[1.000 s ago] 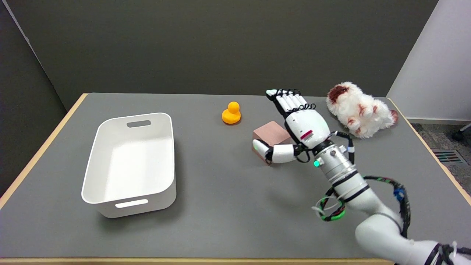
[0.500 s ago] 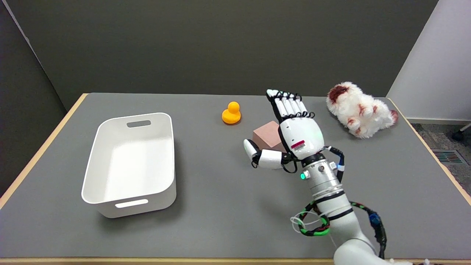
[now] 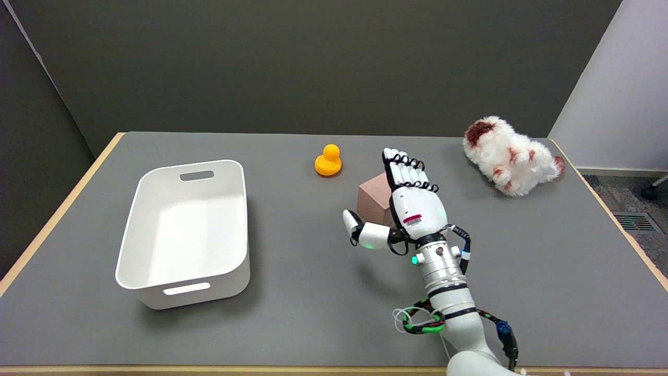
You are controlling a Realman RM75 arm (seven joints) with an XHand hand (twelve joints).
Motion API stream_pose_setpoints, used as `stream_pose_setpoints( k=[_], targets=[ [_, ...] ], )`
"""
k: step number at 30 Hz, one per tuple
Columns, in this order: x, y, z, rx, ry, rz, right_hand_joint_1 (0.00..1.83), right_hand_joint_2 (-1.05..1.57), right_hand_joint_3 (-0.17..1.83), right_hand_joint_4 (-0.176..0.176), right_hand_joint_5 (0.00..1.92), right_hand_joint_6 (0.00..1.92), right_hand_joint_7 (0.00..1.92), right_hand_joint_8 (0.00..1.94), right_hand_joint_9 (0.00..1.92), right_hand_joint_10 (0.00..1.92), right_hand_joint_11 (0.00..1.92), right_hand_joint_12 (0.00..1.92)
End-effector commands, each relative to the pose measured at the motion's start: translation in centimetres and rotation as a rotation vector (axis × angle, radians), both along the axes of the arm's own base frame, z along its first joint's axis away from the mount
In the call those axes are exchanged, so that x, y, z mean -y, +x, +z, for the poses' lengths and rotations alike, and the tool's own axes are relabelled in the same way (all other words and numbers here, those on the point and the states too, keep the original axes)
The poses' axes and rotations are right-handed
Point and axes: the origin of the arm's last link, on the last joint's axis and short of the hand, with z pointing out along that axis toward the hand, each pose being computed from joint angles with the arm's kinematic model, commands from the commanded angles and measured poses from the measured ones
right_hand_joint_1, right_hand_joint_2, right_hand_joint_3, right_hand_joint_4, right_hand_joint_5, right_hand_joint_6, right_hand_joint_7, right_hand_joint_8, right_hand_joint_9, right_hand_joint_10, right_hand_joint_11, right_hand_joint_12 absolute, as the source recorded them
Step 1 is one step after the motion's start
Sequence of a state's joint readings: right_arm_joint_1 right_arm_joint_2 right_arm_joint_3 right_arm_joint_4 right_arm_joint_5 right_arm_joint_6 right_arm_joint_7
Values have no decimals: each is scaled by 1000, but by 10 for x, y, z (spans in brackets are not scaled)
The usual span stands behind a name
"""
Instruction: Pick up wooden cube.
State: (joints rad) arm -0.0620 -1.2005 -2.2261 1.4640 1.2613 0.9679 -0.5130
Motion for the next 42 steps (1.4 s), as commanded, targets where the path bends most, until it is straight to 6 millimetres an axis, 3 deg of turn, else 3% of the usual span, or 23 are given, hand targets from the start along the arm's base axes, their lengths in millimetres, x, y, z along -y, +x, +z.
stream_pose_setpoints(
  k=[1, 11, 19, 21, 23, 28, 39, 40, 41, 42],
  targets=[
    [12, -14, -26, 70, -9, -27, 439, 576, 785, -176, -1, -1, -1, -1, -1, -1, -1, 324],
    [20, 3, -3, -10, -120, 102, 443, 580, 786, -176, -1, -1, -1, -1, -1, -1, -1, 298],
    [22, 2, 23, -69, -193, 113, 430, 576, 790, -176, -1, -1, -1, -1, -1, -1, -1, 274],
    [21, -1, 21, -83, -193, 98, 411, 673, 652, -176, -1, -1, -1, 8, -1, -1, -1, 306],
    [20, -8, 18, -90, -191, 72, 412, 579, 787, -176, -1, -1, -1, 32, -1, -1, -1, 384],
    [19, -32, 16, -8, -198, -42, 364, 685, 665, -176, -1, -1, -1, 106, -1, -1, -1, 409],
    [26, -46, 17, 31, -180, -126, 345, 672, 672, -176, -1, -1, -1, 71, -1, -1, -1, 419],
    [6, -43, -23, 251, -174, -173, 345, 672, 672, -176, -1, -1, -1, 71, -1, -1, -1, 421],
    [24, -48, 10, 78, -177, -145, 345, 673, 671, -176, -1, -1, -1, 69, -1, -1, -1, 423],
    [29, -50, 20, 31, -179, -145, 346, 672, 669, -176, -1, -1, -1, 62, -1, -1, -1, 428]
  ],
)
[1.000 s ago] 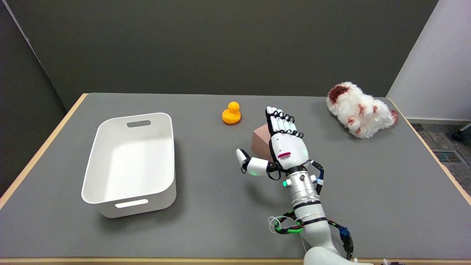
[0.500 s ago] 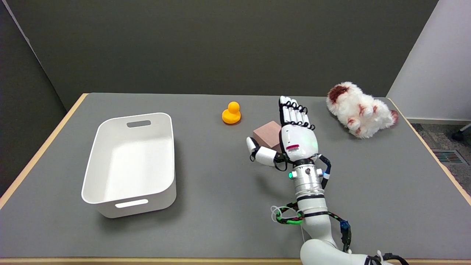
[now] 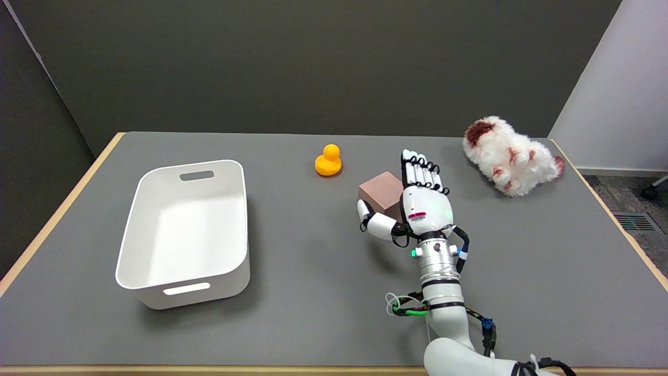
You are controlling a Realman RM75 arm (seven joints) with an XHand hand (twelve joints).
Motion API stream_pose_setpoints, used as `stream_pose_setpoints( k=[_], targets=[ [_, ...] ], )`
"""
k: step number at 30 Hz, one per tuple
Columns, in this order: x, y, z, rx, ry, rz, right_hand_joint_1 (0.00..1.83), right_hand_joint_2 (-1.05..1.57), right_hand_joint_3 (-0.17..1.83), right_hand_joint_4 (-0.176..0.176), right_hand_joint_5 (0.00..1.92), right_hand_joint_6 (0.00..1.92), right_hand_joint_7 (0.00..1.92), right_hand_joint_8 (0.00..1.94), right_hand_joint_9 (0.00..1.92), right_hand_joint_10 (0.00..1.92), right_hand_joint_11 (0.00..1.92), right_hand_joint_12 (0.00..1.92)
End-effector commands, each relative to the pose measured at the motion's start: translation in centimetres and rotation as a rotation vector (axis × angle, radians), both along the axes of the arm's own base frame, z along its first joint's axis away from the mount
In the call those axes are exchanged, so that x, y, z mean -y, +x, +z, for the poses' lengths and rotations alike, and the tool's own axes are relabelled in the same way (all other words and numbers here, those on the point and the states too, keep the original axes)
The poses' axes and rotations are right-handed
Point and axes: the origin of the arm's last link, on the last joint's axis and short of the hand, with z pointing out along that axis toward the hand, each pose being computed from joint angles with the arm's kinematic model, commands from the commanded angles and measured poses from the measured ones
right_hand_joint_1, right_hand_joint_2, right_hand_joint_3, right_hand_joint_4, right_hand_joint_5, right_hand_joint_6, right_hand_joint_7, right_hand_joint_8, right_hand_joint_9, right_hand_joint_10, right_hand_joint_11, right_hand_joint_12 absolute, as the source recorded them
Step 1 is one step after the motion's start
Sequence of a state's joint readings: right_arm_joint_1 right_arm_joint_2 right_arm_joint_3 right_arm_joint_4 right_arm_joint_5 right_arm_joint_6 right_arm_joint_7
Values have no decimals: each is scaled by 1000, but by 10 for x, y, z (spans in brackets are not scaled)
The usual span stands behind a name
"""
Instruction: Pick up wooden cube.
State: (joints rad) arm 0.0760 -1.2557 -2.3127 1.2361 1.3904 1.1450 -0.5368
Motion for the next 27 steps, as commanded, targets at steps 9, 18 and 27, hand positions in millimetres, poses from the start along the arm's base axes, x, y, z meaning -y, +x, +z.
stream_pose_setpoints(
  k=[9, 18, 27],
  targets=[
    [14, -22, 6, 47, -9, -112, 363, 686, 663, -176, -1, -1, -1, 13, -1, -1, -1, 444],
    [17, -16, 4, -76, 19, -65, 447, 744, 695, -176, -1, 2, 76, 518, 42, 750, 0, 988],
    [19, -7, 1, -151, 41, -15, 855, 905, 806, -176, 80, 725, -1, 1547, 437, 1508, 5, 1832]
  ],
)
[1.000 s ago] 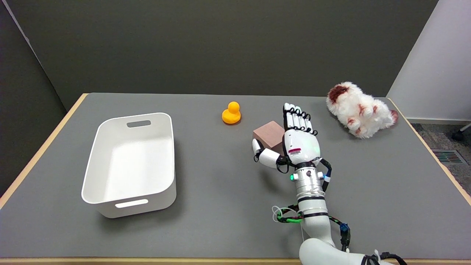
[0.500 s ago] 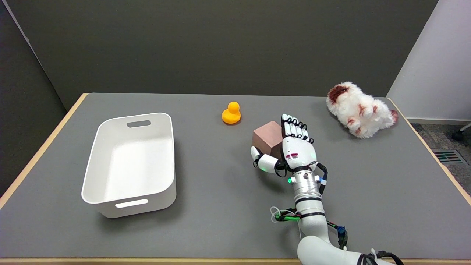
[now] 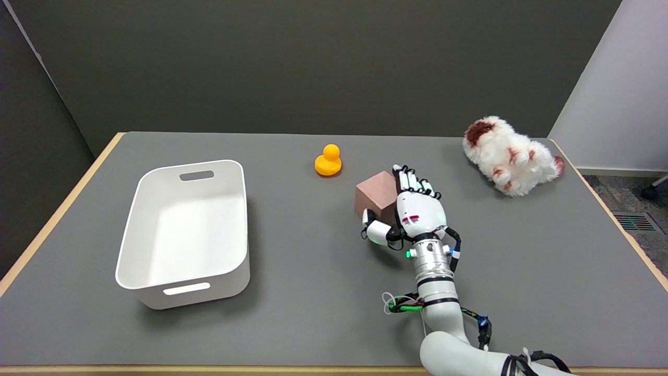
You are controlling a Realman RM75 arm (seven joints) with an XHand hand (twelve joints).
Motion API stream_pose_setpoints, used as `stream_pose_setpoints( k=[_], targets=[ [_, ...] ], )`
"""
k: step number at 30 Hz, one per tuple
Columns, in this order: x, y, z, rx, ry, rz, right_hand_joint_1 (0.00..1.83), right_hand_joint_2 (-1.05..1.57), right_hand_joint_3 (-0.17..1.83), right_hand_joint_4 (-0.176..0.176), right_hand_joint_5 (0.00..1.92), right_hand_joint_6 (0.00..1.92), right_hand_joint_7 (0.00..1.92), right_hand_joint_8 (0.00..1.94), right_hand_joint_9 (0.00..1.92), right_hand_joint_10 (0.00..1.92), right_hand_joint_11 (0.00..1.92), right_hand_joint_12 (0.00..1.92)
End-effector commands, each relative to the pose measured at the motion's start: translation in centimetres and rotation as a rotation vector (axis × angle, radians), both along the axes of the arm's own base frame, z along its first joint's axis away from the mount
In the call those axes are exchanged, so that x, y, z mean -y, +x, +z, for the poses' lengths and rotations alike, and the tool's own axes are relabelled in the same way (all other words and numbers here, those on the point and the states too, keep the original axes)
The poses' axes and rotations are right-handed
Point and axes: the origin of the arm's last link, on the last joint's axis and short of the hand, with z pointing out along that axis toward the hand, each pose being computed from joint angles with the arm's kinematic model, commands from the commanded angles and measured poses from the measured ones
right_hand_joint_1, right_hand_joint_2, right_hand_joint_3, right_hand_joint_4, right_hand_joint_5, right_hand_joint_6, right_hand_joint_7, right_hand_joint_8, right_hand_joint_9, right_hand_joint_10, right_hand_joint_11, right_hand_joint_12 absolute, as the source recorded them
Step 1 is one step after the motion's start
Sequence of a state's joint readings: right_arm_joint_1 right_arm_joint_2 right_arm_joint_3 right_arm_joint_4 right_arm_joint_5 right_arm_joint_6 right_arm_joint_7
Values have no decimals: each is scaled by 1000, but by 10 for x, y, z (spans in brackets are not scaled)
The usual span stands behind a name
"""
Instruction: Pick up wooden cube.
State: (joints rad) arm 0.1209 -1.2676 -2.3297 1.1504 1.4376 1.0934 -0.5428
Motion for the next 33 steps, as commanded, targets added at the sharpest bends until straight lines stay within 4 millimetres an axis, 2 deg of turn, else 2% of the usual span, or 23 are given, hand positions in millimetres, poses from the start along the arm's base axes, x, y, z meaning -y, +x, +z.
stream_pose_setpoints(
  k=[1, 2, 3, 4, 6, 8, 9, 13, 17, 21, 27, 33],
  targets=[
    [7, 11, 0, -139, 38, 67, 882, 923, 782, -176, 76, 875, -1, 1592, 458, 1552, 2, 1845],
    [8, 12, 0, -138, 39, 69, 908, 941, 759, -176, 72, 1017, -1, 1634, 479, 1594, -1, 1857],
    [8, 12, 1, -134, 41, 74, 967, 911, 840, -176, 109, 1037, -1, 1731, 487, 1692, -1, 1897],
    [9, 13, 1, -131, 43, 78, 979, 967, 791, -176, 170, 1180, -1, 1793, 498, 1776, -1, 1921],
    [11, 15, 3, -126, 42, 87, 861, 1360, 274, -176, 373, 1870, 5, 1821, 535, 1908, -1, 1921],
    [13, 17, 3, -129, 43, 96, 1109, 1343, 78, -176, 616, 1370, 405, 1934, 647, 1808, -1, 1921],
    [15, 19, 4, -135, 45, 101, 1118, 1352, 56, -176, 631, 1344, 421, 1941, 638, 1816, -1, 1921],
    [19, 27, 7, -152, 46, 126, 1117, 1341, 77, -176, 628, 1356, 427, 1941, 671, 1840, 8, 1921],
    [22, 35, 9, -167, 53, 154, 1128, 1373, 3, -176, 606, 1371, 461, 1941, 695, 1840, 95, 1921],
    [23, 38, 10, -170, 53, 165, 1115, 1341, 89, -176, 563, 1402, 499, 1941, 749, 1860, 133, 1921],
    [24, 44, 11, -153, 66, 193, 1115, 1334, 107, -176, 554, 1415, 509, 1941, 766, 1875, 158, 1921],
    [25, 60, 8, -173, 92, 250, 1109, 1324, 142, -176, 522, 1442, 531, 1941, 775, 1893, 174, 1921]
  ],
)
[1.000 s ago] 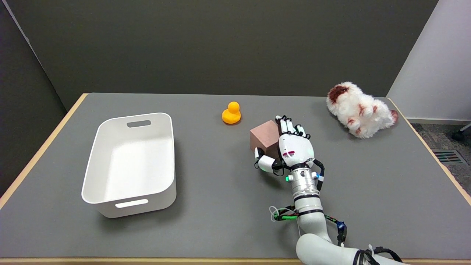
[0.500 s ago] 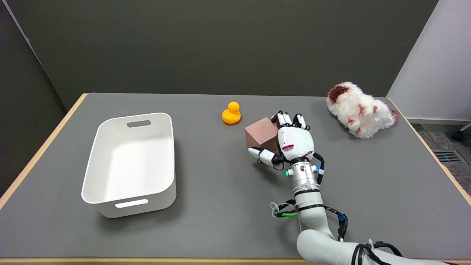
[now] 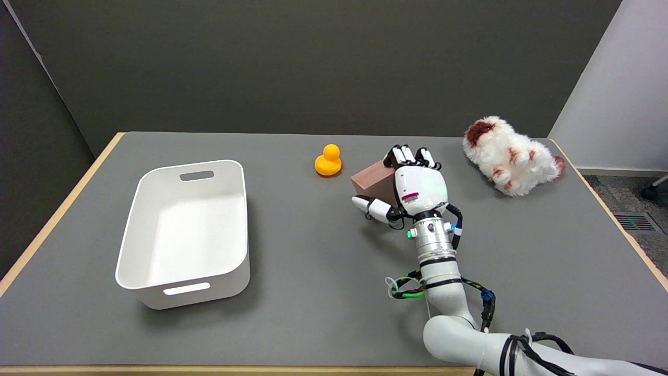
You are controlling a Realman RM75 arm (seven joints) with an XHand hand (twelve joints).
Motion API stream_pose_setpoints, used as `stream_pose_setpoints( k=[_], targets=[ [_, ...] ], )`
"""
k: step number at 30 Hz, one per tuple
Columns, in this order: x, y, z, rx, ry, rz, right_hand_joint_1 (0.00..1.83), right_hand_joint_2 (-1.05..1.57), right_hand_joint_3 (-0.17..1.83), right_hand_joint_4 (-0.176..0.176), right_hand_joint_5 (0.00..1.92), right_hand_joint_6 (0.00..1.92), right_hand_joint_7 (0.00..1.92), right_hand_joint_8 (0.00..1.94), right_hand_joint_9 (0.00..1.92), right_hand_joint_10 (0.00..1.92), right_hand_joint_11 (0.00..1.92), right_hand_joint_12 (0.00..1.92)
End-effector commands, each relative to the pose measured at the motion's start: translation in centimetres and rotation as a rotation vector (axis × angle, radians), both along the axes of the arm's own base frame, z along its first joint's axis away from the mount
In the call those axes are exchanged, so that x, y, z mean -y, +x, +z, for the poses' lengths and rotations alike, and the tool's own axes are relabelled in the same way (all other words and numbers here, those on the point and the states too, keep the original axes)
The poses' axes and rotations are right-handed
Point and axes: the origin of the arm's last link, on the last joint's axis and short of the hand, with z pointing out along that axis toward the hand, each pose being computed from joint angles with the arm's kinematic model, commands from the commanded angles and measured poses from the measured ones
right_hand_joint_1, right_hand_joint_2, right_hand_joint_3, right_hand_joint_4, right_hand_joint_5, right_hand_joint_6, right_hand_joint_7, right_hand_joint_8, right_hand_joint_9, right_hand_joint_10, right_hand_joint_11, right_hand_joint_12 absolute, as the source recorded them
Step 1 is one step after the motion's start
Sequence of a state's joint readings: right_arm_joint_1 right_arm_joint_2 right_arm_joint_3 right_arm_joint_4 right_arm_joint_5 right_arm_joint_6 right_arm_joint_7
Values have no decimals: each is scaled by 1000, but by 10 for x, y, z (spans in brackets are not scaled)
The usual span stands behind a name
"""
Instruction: Pick up wooden cube.
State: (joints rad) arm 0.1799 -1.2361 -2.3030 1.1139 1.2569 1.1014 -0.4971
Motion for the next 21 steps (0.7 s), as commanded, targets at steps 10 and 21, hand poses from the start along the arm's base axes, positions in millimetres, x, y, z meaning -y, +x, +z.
stream_pose_setpoints(
  k=[10, 21],
  targets=[
    [7, 69, -27, 108, 292, 229, 1110, 1323, 146, -176, 510, 1453, 546, 1941, 776, 1895, 205, 1921],
    [7, 124, -109, 238, 782, 234, 1112, 1318, 153, -176, 506, 1451, 562, 1941, 781, 1898, 203, 1921]
  ],
)
